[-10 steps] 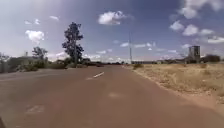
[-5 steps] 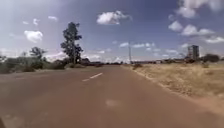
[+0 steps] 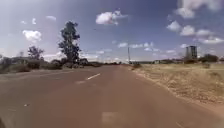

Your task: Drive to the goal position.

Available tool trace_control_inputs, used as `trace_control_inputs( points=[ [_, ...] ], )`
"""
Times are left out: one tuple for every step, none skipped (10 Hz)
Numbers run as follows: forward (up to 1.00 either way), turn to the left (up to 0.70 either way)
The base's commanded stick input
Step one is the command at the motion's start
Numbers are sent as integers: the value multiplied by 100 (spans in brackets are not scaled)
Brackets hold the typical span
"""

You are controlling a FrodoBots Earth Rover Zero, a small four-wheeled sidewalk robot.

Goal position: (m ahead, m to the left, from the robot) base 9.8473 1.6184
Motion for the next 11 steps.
trace_control_inputs(
  points=[
    [85,1],
    [85,1],
    [85,-5],
    [85,-22],
    [85,-33],
    [85,-33],
    [85,-18],
    [85,1],
    [85,1],
    [85,1],
    [85,1]
  ],
)
